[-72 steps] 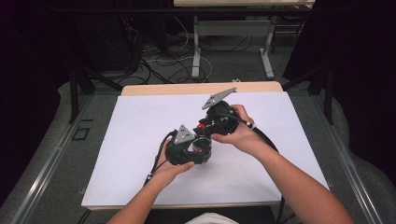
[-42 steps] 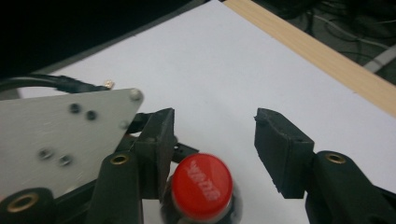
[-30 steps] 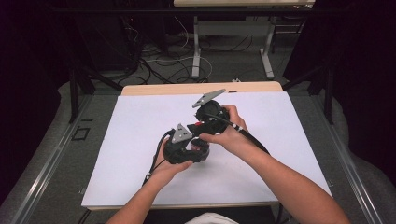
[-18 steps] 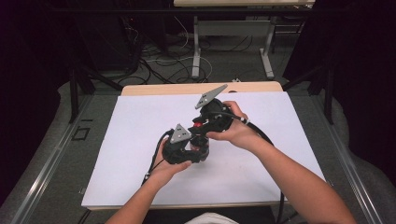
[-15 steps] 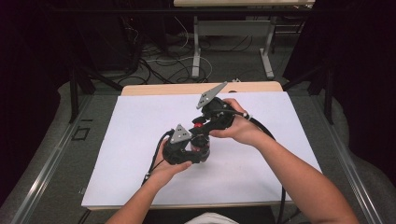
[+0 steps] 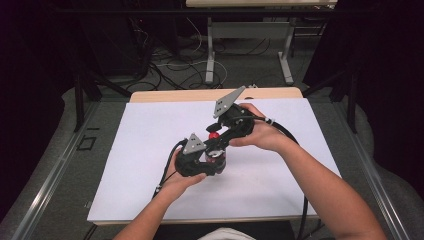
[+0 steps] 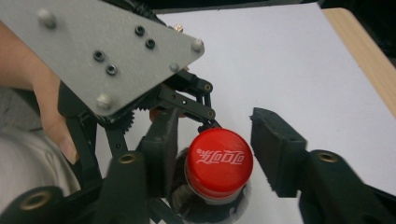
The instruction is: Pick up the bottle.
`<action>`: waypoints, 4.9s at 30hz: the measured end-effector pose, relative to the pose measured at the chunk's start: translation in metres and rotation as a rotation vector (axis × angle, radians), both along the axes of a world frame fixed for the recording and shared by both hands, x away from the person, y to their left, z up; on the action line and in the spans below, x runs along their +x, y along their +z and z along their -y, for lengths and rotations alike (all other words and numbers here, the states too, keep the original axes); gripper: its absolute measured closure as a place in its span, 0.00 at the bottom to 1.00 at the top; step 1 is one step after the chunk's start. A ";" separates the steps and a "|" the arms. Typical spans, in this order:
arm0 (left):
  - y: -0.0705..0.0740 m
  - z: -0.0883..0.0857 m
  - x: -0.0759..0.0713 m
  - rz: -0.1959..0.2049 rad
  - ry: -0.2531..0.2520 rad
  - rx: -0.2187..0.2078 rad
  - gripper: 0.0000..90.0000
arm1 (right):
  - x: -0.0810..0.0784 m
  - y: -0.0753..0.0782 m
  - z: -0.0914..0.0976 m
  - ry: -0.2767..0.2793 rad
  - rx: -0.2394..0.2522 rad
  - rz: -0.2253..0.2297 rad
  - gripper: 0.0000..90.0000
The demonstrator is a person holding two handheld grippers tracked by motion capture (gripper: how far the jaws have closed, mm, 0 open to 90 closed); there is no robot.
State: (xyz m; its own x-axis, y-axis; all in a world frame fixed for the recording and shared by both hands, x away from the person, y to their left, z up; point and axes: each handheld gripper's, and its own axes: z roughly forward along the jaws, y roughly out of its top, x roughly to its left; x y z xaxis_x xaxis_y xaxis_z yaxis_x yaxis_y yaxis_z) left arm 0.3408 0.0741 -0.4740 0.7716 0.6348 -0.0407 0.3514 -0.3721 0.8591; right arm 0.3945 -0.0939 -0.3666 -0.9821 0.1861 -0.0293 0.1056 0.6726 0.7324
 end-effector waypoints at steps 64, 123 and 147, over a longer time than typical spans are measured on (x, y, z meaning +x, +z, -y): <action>0.004 -0.003 0.000 -0.003 0.008 0.007 0.33 | -0.018 -0.003 -0.022 -0.404 0.025 0.024 0.54; 0.005 -0.008 0.003 -0.002 0.027 0.011 0.33 | -0.016 0.004 -0.014 -0.445 0.012 -0.140 0.64; 0.001 -0.011 0.006 -0.027 0.035 0.003 0.33 | -0.016 0.012 -0.005 -0.279 -0.002 -0.043 0.68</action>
